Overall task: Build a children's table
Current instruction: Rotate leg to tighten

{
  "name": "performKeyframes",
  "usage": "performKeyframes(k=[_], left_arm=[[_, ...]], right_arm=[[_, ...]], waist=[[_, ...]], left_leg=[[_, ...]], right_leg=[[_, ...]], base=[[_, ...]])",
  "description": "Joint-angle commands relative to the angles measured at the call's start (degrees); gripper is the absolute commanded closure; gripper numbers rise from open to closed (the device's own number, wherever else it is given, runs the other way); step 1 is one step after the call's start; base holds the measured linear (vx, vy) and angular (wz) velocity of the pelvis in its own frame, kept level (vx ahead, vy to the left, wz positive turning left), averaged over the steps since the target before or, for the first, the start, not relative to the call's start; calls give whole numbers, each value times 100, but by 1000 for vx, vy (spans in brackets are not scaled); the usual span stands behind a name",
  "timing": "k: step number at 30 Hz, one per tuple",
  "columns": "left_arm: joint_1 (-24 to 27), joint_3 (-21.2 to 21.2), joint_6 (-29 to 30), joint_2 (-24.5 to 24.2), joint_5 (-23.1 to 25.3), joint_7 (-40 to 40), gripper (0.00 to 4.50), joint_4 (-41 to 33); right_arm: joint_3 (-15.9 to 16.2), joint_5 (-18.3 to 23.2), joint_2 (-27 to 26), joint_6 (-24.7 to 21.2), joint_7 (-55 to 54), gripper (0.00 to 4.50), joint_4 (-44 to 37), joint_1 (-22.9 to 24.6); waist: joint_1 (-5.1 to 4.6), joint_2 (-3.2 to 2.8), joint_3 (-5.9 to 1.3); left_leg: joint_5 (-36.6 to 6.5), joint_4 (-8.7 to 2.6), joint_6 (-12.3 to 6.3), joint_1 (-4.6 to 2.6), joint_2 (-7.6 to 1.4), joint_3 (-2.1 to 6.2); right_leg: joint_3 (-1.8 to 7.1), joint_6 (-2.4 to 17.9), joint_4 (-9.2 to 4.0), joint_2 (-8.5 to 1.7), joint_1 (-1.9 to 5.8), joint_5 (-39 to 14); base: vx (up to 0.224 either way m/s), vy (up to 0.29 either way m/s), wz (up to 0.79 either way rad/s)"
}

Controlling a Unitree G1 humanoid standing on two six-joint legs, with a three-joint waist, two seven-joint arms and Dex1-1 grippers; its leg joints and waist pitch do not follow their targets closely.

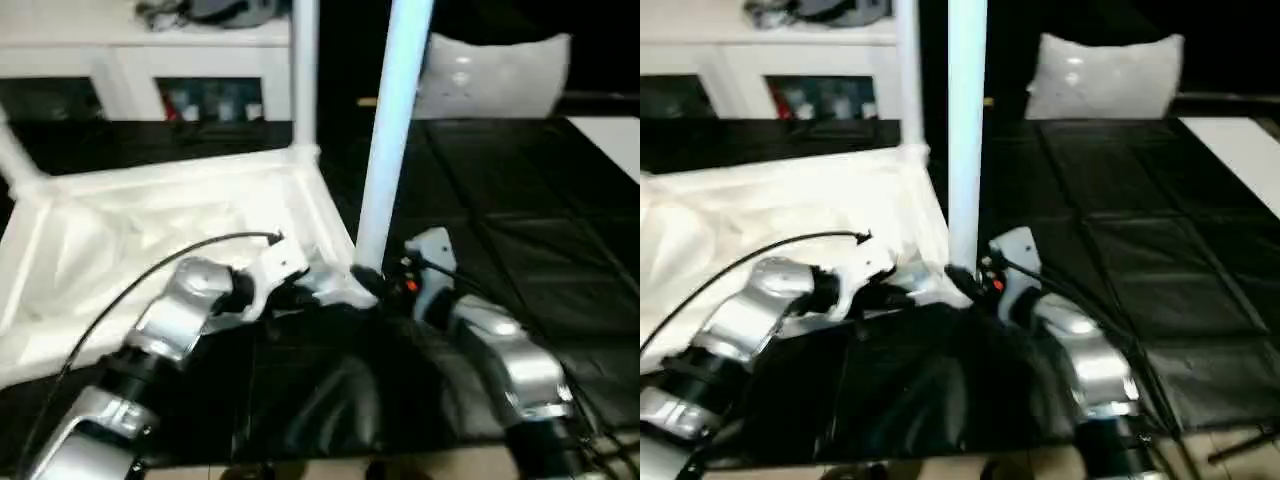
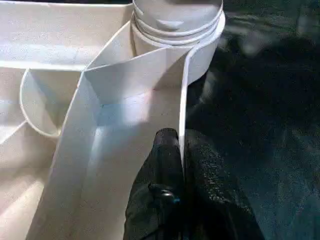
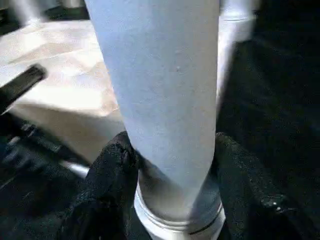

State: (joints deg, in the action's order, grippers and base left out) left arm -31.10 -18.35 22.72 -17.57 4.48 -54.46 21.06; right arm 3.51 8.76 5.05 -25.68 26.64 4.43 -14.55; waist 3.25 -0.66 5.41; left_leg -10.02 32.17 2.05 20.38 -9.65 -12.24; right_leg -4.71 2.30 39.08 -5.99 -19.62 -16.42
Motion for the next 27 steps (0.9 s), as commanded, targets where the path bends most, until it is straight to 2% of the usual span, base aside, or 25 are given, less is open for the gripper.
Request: performKeyframes(k=[1, 2, 3, 4, 5, 6, 7, 8, 9, 10, 11, 12, 13, 14, 16, 17, 18, 19, 20, 21, 22, 23, 24, 27], left_arm=[[-182, -132, 81, 556, -29, 688, 450, 24], [-187, -128, 87, 568, -24, 703, 450, 29], [-249, -110, 112, 691, 15, 798, 450, 110], [-249, -112, 111, 693, 15, 790, 450, 112], [-250, -119, 107, 701, 16, 757, 450, 118], [-227, -119, 80, 660, 31, 685, 450, 116], [-212, -115, 68, 629, 39, 665, 450, 112], [-196, -115, 40, 583, 38, 622, 450, 104], [-165, -102, 9, 509, 37, 552, 450, 82], [-144, -94, -33, 441, 32, 473, 450, 71], [-130, -84, -59, 402, 34, 426, 450, 65], [-92, -66, -81, 307, 16, 323, 450, 30], [-66, -54, -95, 244, 4, 254, 450, 7], [-30, -55, -200, 135, -11, 105, 450, -18], [65, -60, -356, -136, -65, -249, 450, -85], [65, -60, -356, -136, -65, -249, 450, -85], [162, -105, -548, -368, -143, -632, 450, -171], [175, -113, -566, -398, -151, -678, 450, -182], [196, -126, -598, -448, -165, -755, 450, -202], [259, -201, -812, -606, -196, -1007, 450, -248], [344, -317, -1073, -831, -243, -1384, 450, -316], [361, -340, -1158, -879, -259, -1476, 450, -327], [385, -348, -1235, -936, -329, -1650, 450, -349], [402, -376, -1348, -1035, -451, -1967, 450, -379]], right_arm=[[936, 81, -649, -474, -111, 254, 132, -76], [931, 70, -669, -487, -147, 254, 137, -78], [977, 8, -843, -481, -273, 220, 124, -67], [969, 10, -850, -461, -275, 199, 115, -65], [934, 22, -881, -372, -280, 199, 78, -58], [821, 90, -854, -234, -217, 183, -21, -41], [772, 134, -815, -211, -164, 183, -70, -28], [754, 155, -735, -163, -75, 175, -107, -9], [735, 178, -577, -90, 119, 161, -189, 38], [720, 174, -433, -16, 274, 148, -229, 72], [713, 172, -341, 20, 357, 141, -259, 92], [651, 209, -156, 102, 544, 141, -294, 132], [605, 236, -37, 157, 663, 136, -313, 157], [542, 248, 155, 280, 865, 114, -329, 184], [383, 321, 607, 535, 1398, 97, -345, 218], [383, 321, 607, 535, 1398, 97, -345, 218], [248, 433, 976, 687, 1880, 72, -337, 215], [229, 453, 1022, 699, 1943, 72, -332, 212], [198, 487, 1099, 718, 2050, 60, -325, 205], [126, 575, 1317, 793, 2396, 60, -267, 174], [83, 665, 1622, 943, 2868, 44, -156, 111], [83, 686, 1691, 980, 2980, 44, -131, 94], [90, 736, 1803, 1035, 3202, 30, -86, 55], [126, 853, 2004, 1115, 3614, 30, 48, -49]], waist=[[89, 179, -344], [90, 212, -269], [129, 126, -241], [172, -68, -301], [76, 7, -201], [-37, -51, -334], [-38, -109, -414], [-63, -146, -415], [-73, -110, -388], [-61, -101, -394], [-52, -65, -413], [-14, -65, -444], [0, -66, -448], [3, -20, -489], [15, -30, -507], [28, -36, -527], [31, 8, -570], [45, -6, -591], [44, -17, -616], [39, -16, -611], [66, -2, -599], [82, -6, -601], [90, -15, -572], [119, -15, -547]], left_leg=[[-3441, -595, 662, -220, -260, 221], [-924, 480, 168, -268, 91, 607], [-47, 299, 142, 251, -35, 795], [-215, 1, 349, 204, -170, 832], [-935, -266, 452, 241, -189, 766], [-2107, -385, 525, 63, -279, 752], [-2185, -390, 457, 6, -283, 743], [-2069, -402, 334, 7, -301, 707], [-2113, -423, 257, 55, -293, 673], [-2176, -419, 243, 43, -295, 657], [-2166, -403, 207, 38, -285, 632], [-1844, -376, 70, 42, -292, 580], [-1684, -374, 25, 62, -297, 577], [-1333, -349, -87, 89, -301, 552], [-988, -311, -236, 108, -300, 511], [-774, -273, -339, 109, -299, 482], [-459, -227, -469, 135, -289, 468], [-320, -211, -521, 140, -293, 468], [-65, -157, -665, 133, -287, 448], [5, -147, -728, 139, -285, 437], [-126, -142, -815, 151, -294, 428], [-200, -138, -823, 141, -303, 429], [-310, -155, -793, 120, -326, 412], [-645, -189, -680, 89, -347, 394]], right_leg=[[454, -79, -485, -301, -107, -3118], [687, 111, -1360, -901, -348, -4754], [586, 252, -1144, -923, 118, -4188], [395, 420, -1026, -732, 157, -3398], [275, 394, -912, -328, 4, -2991], [299, 655, -745, -211, -2, -1360], [317, 777, -719, -244, 28, -1101], [365, 945, -766, -282, 21, -705], [360, 940, -813, -279, 60, -821], [368, 924, -828, -289, 56, -921], [386, 906, -847, -306, 58, -983], [424, 917, -862, -348, 59, -892], [419, 922, -857, -355, 79, -782], [410, 954, -824, -343, 120, -400], [394, 1020, -778, -336, 140, 64], [387, 1088, -750, -338, 148, 355], [381, 1153, -698, -337, 178, 744], [375, 1192, -667, -338, 184, 952], [366, 1274, -621, -307, 142, 1375], [365, 1324, -605, -294, 125, 1500], [350, 1383, -612, -304, 125, 1358], [348, 1393, -619, -305, 119, 1244], [355, 1419, -632, -288, 88, 1038], [351, 1451, -668, -289, 67, 484]], base=[[-68, -30, 10], [61, -80, -14], [119, 23, -40], [119, 23, -40], [65, 71, -31], [0, 0, 0], [0, 0, 0], [0, 0, 0], [0, 0, 0], [0, 0, 0], [0, 0, 0], [0, 0, 0], [0, 0, 0], [0, 0, 0], [0, 0, 0], [0, 0, 0], [0, 0, 0], [0, 0, 0], [0, 0, 0], [0, 0, 0], [0, 0, 0], [0, 0, 0], [0, 0, 0], [0, 0, 0]])
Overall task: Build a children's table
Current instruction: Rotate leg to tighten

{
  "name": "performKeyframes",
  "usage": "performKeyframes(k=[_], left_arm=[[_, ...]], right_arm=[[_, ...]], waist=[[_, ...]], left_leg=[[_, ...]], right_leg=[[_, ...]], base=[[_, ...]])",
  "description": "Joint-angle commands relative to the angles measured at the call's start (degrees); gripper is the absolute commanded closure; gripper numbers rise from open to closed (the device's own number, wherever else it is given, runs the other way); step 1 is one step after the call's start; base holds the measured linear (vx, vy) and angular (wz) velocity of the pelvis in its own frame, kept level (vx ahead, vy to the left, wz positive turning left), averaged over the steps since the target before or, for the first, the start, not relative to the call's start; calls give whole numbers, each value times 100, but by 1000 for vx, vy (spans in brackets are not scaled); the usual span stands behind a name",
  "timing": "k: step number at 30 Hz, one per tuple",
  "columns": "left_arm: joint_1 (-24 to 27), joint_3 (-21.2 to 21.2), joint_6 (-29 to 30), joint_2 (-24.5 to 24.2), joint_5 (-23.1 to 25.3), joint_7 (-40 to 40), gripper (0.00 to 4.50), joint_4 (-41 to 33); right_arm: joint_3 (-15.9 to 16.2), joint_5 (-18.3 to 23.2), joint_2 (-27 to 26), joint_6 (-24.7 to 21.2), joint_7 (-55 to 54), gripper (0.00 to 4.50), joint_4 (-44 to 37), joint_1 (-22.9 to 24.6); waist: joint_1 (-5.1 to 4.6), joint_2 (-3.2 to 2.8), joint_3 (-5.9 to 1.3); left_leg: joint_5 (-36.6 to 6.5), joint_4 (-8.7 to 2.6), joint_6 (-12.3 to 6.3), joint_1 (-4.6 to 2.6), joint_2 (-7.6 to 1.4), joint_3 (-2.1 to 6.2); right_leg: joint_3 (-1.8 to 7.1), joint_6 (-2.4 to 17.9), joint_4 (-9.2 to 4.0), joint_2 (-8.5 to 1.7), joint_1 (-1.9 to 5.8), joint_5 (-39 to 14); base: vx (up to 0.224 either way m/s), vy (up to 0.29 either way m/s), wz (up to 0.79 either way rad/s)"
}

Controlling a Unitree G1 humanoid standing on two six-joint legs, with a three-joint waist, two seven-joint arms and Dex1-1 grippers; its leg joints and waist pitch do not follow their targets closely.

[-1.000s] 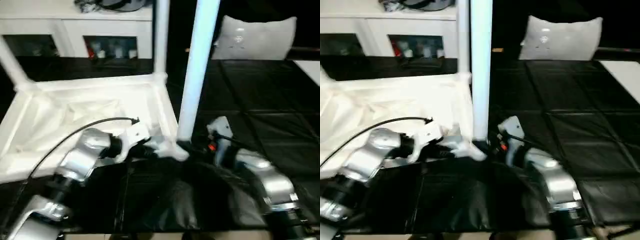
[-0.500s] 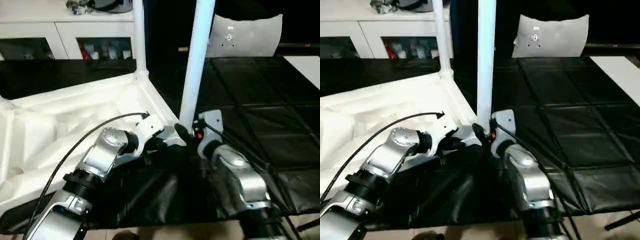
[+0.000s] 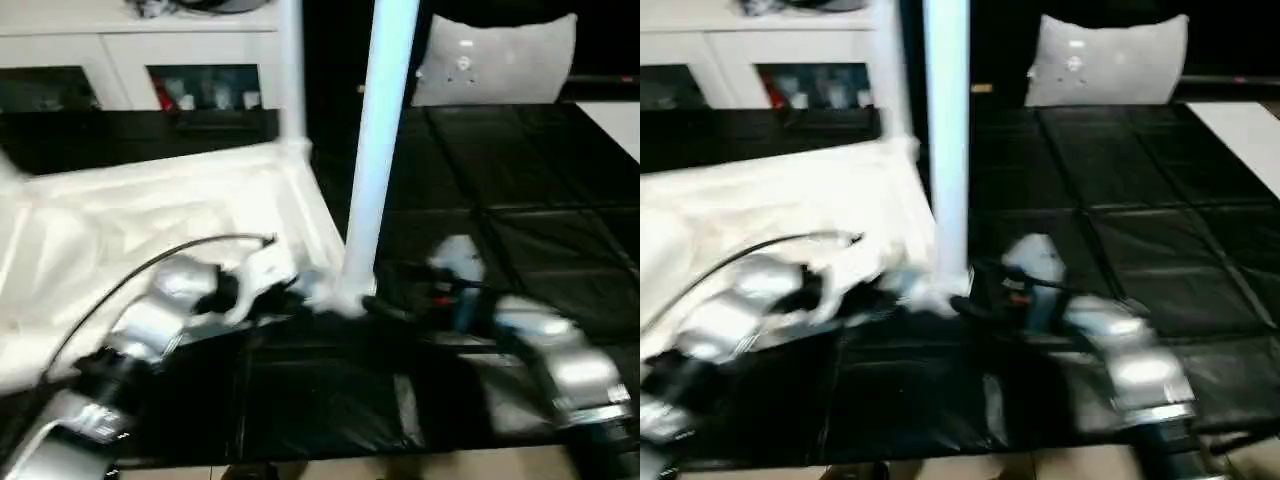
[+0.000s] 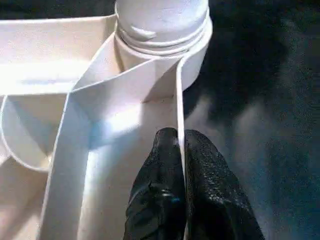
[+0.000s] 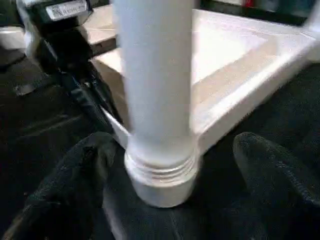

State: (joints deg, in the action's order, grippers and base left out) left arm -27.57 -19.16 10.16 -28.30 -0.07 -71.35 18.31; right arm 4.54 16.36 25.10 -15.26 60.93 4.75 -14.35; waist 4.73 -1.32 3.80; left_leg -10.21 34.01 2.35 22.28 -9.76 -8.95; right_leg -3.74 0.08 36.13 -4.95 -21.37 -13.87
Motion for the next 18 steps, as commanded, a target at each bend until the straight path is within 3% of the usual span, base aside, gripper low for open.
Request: performKeyframes(k=[1, 5, 8, 9, 11, 12, 18], left_arm=[[41, -367, -185, -68, -56, -556, 450, -134], [-37, -544, -487, -253, -78, -1055, 450, -116], [-69, -610, -629, -297, -105, -1249, 450, -111], [-99, -691, -771, -331, -108, -1451, 450, -149], [-141, -764, -874, -357, -62, -1587, 450, -162], [-162, -791, -916, -367, -55, -1637, 450, -151], [-371, -926, -1152, -288, 31, -1764, 450, 45]], right_arm=[[87, 105, 149, 190, 501, 30, 177, -177], [322, 67, 387, 488, 1277, 30, 542, -414], [415, 146, 430, 487, 1614, 30, 659, -516], [525, 186, 440, 482, 1895, 55, 762, -627], [621, 211, 424, 485, 2126, 64, 846, -717], [672, 212, 415, 528, 2214, 66, 899, -757], [1013, 176, 190, 624, 2601, 121, 1095, -965]], waist=[[2, 56, -375], [55, 98, -358], [83, 88, -365], [88, 102, -360], [100, 121, -360], [123, 94, -353], [164, 103, -343]], left_leg=[[-782, -387, -593, -130, -356, 40], [-850, -389, -521, -154, -365, -30], [-835, -397, -520, -139, -378, -22], [-812, -399, -530, -136, -376, -23], [-826, -397, -541, -129, -376, -28], [-826, -396, -541, -142, -382, -27], [-890, -412, -474, -137, -378, -23]], right_leg=[[261, 1658, -387, -384, 213, -34], [273, 1635, -396, -390, 180, -193], [266, 1595, -382, -401, 189, -197], [261, 1609, -376, -398, 184, -144], [262, 1612, -372, -406, 188, -161], [264, 1621, -372, -410, 168, -169], [262, 1626, -374, -413, 165, -211]], base=[[0, 0, 0], [0, 0, 0], [0, 0, 0], [0, 0, 0], [0, 0, 0], [0, 0, 0], [0, 0, 0]])
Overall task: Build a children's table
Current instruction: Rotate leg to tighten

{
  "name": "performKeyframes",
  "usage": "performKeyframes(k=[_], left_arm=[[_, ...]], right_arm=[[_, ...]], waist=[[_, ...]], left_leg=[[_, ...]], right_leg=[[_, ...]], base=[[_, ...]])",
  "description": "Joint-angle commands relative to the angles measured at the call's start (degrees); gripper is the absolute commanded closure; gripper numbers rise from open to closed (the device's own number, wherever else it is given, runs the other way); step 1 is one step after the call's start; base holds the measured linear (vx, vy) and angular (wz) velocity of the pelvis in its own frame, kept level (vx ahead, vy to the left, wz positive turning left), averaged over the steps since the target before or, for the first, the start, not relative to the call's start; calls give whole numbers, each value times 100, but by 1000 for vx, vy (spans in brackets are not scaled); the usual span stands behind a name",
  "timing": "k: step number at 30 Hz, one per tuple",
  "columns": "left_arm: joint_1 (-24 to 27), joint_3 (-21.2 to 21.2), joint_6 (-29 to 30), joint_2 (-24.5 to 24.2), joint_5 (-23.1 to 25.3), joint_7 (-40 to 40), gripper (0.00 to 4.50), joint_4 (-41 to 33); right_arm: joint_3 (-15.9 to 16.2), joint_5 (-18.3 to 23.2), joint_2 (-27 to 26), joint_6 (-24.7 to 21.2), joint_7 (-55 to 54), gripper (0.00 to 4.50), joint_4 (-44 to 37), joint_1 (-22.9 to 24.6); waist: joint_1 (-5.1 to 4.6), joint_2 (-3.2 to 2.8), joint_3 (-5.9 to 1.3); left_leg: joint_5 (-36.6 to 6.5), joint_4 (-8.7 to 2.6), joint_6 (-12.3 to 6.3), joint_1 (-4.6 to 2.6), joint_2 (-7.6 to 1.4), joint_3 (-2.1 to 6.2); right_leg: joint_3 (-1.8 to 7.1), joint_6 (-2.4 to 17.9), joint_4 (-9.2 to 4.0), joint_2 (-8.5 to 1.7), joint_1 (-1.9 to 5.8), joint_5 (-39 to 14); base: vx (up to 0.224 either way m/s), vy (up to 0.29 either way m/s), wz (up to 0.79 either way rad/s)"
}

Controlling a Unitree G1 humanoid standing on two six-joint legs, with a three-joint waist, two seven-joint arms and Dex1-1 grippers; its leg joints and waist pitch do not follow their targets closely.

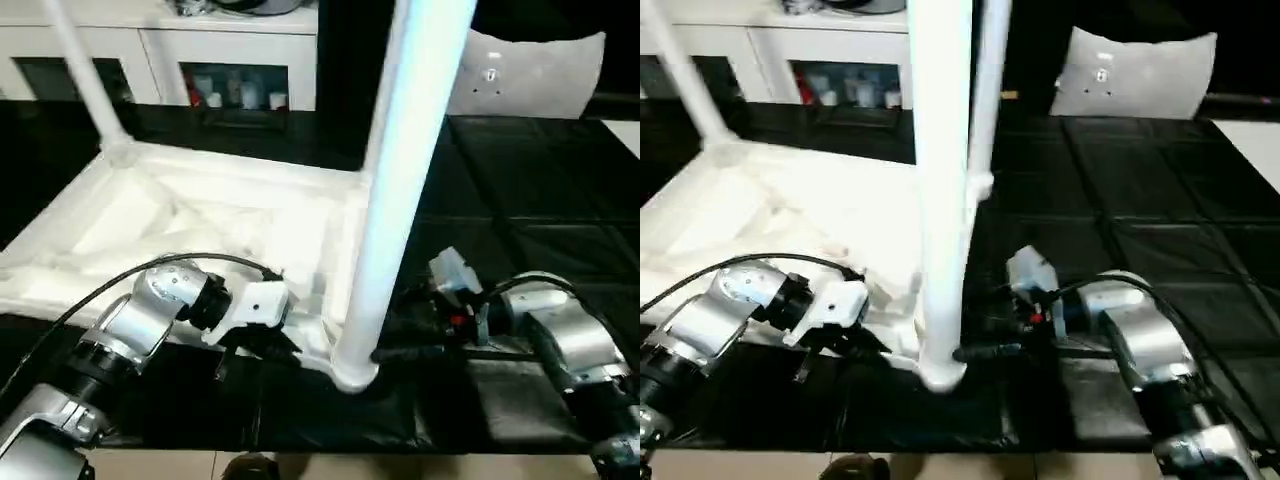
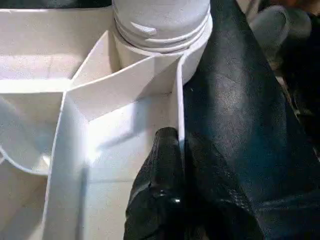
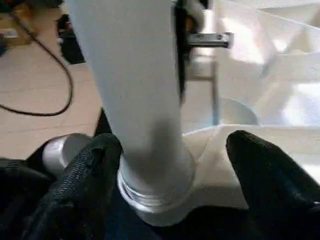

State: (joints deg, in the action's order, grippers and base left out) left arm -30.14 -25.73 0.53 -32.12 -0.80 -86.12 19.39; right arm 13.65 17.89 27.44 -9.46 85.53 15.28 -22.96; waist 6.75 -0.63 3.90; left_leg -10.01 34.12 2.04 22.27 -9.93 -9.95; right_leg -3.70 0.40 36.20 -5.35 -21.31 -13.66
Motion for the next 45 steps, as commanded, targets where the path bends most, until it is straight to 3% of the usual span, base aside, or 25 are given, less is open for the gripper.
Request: performKeyframes(k=[1, 3, 5, 6, 11, 12, 20, 28, 33, 38, 39, 45], left_arm=[[-124, -274, -194, 105, 104, -302, 450, -58], [-156, -313, -219, 135, 111, -357, 450, -50], [-167, -324, -226, 146, 111, -361, 450, -40], [-187, -351, -245, 167, 118, -370, 450, -21], [-232, -382, -295, 167, 133, -406, 450, 54], [-233, -379, -300, 167, 132, -405, 450, 62], [-222, -302, -190, 132, 151, -301, 450, 154], [-43, 5, 408, 161, 47, 238, 450, 37], [58, 221, 908, 246, 38, 762, 450, -73], [189, 405, 1637, 539, 54, 1437, 450, -287], [173, 441, 1842, 739, 102, 1734, 450, -256], [-35, 533, 2436, 1561, 278, 2839, 450, 13]], right_arm=[[130, 25, -65, 37, 178, 121, 58, -118], [258, 16, -113, -8, 327, 151, 103, -148], [289, 8, -134, -7, 363, 153, 133, -158], [355, -6, -152, -26, 434, 180, 174, -170], [465, -35, -159, -76, 586, 199, 295, -221], [468, -33, -158, -83, 598, 225, 301, -225], [566, 143, -56, -368, 697, 241, 174, -210], [313, 346, -262, -869, 110, 243, -246, 109], [101, 218, -569, -909, -843, 243, -489, 446], [-8, -97, -982, -950, -1968, 245, -844, 877], [-27, -256, -1188, -972, -2454, 246, -891, 930], [-232, -685, -2095, -1278, -4284, 251, -769, 841]], waist=[[-38, 32, -352], [-25, 32, -349], [-4, 24, -350], [4, 37, -347], [32, 37, -341], [35, 39, -340], [33, 36, -309], [41, 45, -239], [-29, 66, -172], [-146, 64, -157], [-219, 50, -157], [-370, 69, -129]], left_leg=[[-912, -425, -438, -135, -364, 80], [-936, -431, -423, -150, -376, 79], [-896, -430, -426, -149, -376, 78], [-900, -433, -427, -143, -375, 78], [-951, -443, -398, -145, -378, 80], [-969, -444, -388, -144, -378, 79], [-1130, -475, -308, -151, -386, 84], [-1294, -518, -250, -147, -389, 85], [-1799, -589, -9, -160, -380, 115], [-1783, -646, 104, -128, -369, 146], [-1771, -645, 138, -122, -362, 140], [-1861, -650, 165, -122, -328, 148]], right_leg=[[258, 1604, -380, -379, 160, -224], [261, 1625, -382, -376, 152, -202], [261, 1622, -372, -374, 150, -151], [261, 1624, -373, -378, 154, -147], [263, 1595, -384, -385, 149, -237], [264, 1593, -384, -386, 150, -258], [275, 1533, -411, -386, 136, -454], [302, 1414, -464, -400, 107, -782], [329, 1138, -585, -434, 76, -1916], [318, 1048, -586, -402, 79, -1814], [322, 1057, -587, -394, 76, -1754], [332, 946, -659, -396, 54, -2077]], base=[[0, 0, 0], [0, 0, 0], [0, 0, 0], [0, 0, 0], [0, 0, 0], [0, 0, 0], [0, 0, 0], [0, 0, 0], [0, 0, 0], [0, 0, 0], [0, 0, 0], [0, 0, 0]])
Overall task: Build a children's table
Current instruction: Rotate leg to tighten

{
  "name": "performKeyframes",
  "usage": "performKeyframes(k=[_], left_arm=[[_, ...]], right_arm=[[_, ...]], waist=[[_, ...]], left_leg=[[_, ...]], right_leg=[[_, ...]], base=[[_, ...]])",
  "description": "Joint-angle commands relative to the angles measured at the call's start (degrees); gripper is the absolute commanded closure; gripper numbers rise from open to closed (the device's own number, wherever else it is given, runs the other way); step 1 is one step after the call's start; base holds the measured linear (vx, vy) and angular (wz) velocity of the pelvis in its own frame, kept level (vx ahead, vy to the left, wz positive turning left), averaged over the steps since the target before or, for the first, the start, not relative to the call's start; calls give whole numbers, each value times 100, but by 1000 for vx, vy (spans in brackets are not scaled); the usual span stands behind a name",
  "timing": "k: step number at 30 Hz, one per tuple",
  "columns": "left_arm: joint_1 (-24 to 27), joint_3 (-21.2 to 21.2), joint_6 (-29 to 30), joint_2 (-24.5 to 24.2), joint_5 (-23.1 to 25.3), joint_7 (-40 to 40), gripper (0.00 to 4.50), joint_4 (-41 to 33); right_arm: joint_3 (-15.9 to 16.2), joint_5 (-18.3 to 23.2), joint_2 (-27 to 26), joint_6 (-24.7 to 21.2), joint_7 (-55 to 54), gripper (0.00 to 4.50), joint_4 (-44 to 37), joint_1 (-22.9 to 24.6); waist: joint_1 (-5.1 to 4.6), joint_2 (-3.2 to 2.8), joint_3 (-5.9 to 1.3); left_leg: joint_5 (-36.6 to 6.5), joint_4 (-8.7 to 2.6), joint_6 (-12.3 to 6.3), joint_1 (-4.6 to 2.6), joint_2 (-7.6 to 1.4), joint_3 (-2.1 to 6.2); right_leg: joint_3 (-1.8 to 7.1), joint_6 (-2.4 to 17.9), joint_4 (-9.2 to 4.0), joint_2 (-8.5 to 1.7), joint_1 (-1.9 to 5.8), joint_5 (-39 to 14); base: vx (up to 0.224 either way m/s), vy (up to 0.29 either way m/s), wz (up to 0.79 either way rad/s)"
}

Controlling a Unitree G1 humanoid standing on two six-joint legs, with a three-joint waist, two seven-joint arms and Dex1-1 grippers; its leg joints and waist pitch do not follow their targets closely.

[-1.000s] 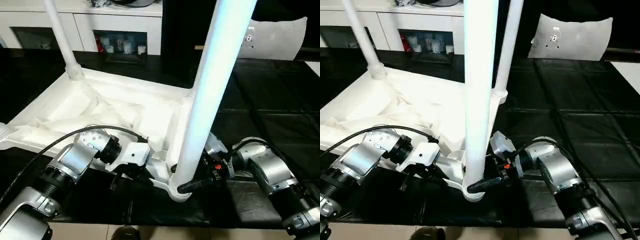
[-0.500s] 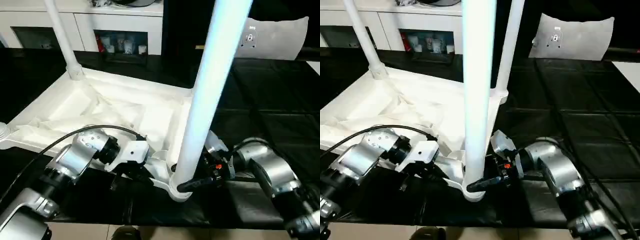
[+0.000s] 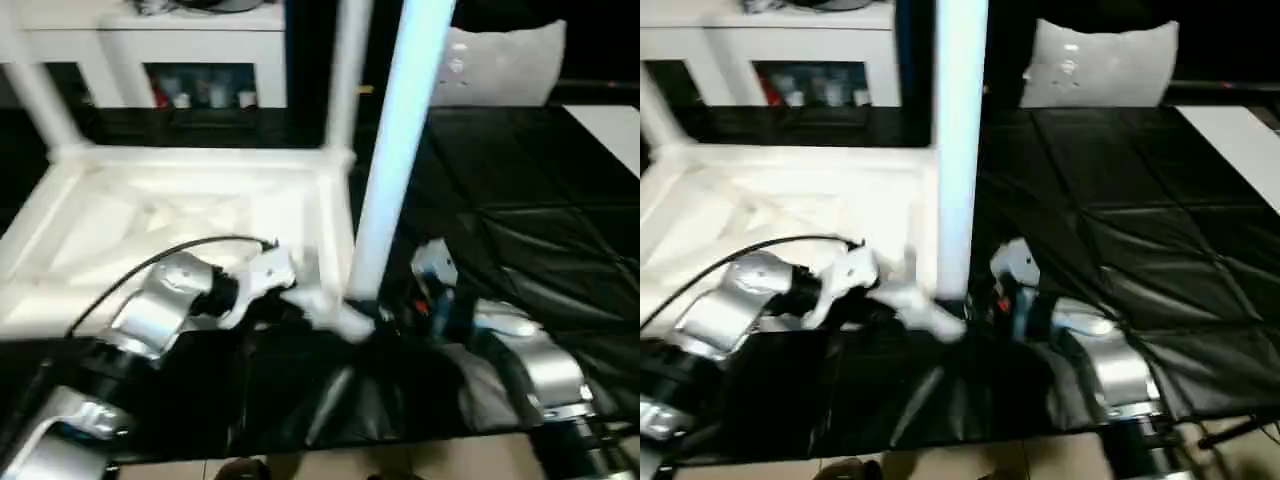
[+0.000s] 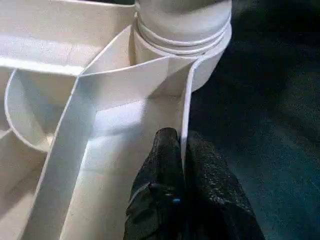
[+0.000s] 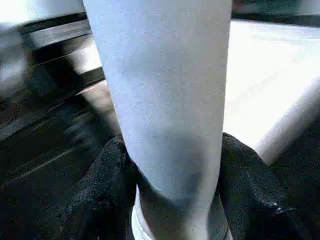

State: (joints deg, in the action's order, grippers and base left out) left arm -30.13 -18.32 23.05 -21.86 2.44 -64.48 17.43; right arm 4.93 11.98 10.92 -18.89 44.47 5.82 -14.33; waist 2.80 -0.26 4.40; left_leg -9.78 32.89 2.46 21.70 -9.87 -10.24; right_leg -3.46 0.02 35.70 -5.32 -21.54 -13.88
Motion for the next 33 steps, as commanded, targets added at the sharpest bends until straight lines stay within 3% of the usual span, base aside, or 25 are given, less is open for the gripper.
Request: performKeyframes(k=[1, 3, 6, 8, 11, 13, 15, 16, 19, 23, 24, 27, 28, 29, 30, 33], left_arm=[[-61, -194, 235, 604, -35, 763, 450, 240], [-182, -116, 376, 899, 37, 1189, 450, 400], [-441, -7, 431, 1350, 273, 1947, 450, 732], [-545, -3, 396, 1494, 404, 2231, 450, 876], [-607, -29, 328, 1592, 516, 2421, 450, 953], [-641, -65, 226, 1656, 557, 2490, 450, 1005], [-633, -47, 174, 1655, 544, 2439, 450, 1001], [-622, -30, 156, 1635, 539, 2402, 450, 990], [-594, 0, 61, 1578, 530, 2295, 450, 973], [-480, 96, -203, 1318, 408, 1941, 450, 864], [-370, 95, -501, 1018, 329, 1529, 450, 798], [-272, 18, -885, 774, 288, 1134, 450, 747], [-216, -42, -1003, 618, 286, 908, 450, 712], [-169, -126, -1252, 437, 304, 656, 450, 689], [-169, -126, -1252, 437, 304, 656, 450, 689], [-58, -233, -1688, 84, 170, -50, 450, 625]], right_arm=[[617, -134, -529, -329, -333, 251, 218, -46], [571, -327, -852, -297, -932, 252, 429, -167], [550, -724, -1316, -222, -1892, 252, 827, -385], [541, -931, -1484, -248, -2336, 252, 951, -462], [500, -1010, -1604, -335, -2610, 252, 1004, -509], [372, -986, -1653, -343, -2702, 200, 980, -536], [224, -892, -1637, -325, -2691, 180, 956, -552], [167, -858, -1609, -305, -2672, 168, 947, -554], [62, -748, -1509, -252, -2516, 148, 888, -531], [-19, -467, -988, -116, -1716, 111, 620, -428], [-32, -308, -366, 59, -849, 104, 435, -343], [-101, -196, 68, 229, -279, 71, 403, -309], [-159, -130, 328, 318, 55, 66, 428, -314], [-216, -91, 591, 471, 381, 66, 487, -338], [-216, -91, 591, 471, 381, 51, 487, -338], [-364, 111, 1077, 599, 1136, 51, 629, -472]], waist=[[10, 22, -168], [-13, 16, -159], [-39, 22, -169], [-46, 2, -162], [-35, 0, -172], [-38, -30, -198], [-30, -12, -232], [-32, -36, -238], [-33, -29, -253], [-7, -10, -256], [21, 34, -278], [23, 21, -296], [22, 52, -349], [16, 63, -417], [16, 45, -422], [70, 54, -410]], left_leg=[[-1915, -529, 125, -71, -335, 171], [-2133, -537, 174, -107, -329, 183], [-2014, -574, 196, -113, -330, 191], [-2191, -570, 261, -161, -318, 186], [-2214, -584, 218, -158, -323, 195], [-2126, -595, 175, -157, -323, 189], [-1758, -593, 59, -115, -334, 177], [-1698, -591, 43, -108, -334, 177], [-1650, -574, -43, -107, -324, 152], [-1620, -562, -127, -102, -330, 138], [-1480, -537, -218, -76, -325, 142], [-1155, -493, -418, -33, -331, 118], [-838, -443, -514, -5, -315, 118], [-379, -369, -672, -4, -308, 106], [-6, -307, -902, 6, -295, 83], [-86, -262, -1089, 16, -286, 55]], right_leg=[[311, 978, -615, -390, 59, -2080], [315, 917, -654, -399, 36, -2343], [303, 873, -674, -390, 61, -2182], [315, 824, -702, -386, 19, -2339], [339, 721, -723, -388, 34, -2336], [350, 739, -703, -366, 52, -2014], [343, 854, -643, -343, 104, -1293], [345, 893, -629, -341, 111, -1161], [351, 972, -637, -349, 128, -1069], [357, 971, -653, -358, 137, -1115], [340, 952, -646, -360, 190, -1007], [346, 1063, -591, -365, 203, -573], [327, 1127, -525, -359, 249, -145], [317, 1269, -425, -344, 269, 628], [310, 1428, -354, -314, 234, 1393], [308, 1578, -329, -325, 231, 1528]], base=[[0, 0, 0], [0, 0, 0], [0, 0, 0], [0, 0, 0], [0, 0, 0], [0, 0, 0], [0, 0, 0], [0, 0, 0], [0, 0, 0], [0, 0, 0], [0, 0, 0], [0, 0, 0], [0, 0, 0], [0, 0, 0], [0, 0, 0], [0, 0, 0]])
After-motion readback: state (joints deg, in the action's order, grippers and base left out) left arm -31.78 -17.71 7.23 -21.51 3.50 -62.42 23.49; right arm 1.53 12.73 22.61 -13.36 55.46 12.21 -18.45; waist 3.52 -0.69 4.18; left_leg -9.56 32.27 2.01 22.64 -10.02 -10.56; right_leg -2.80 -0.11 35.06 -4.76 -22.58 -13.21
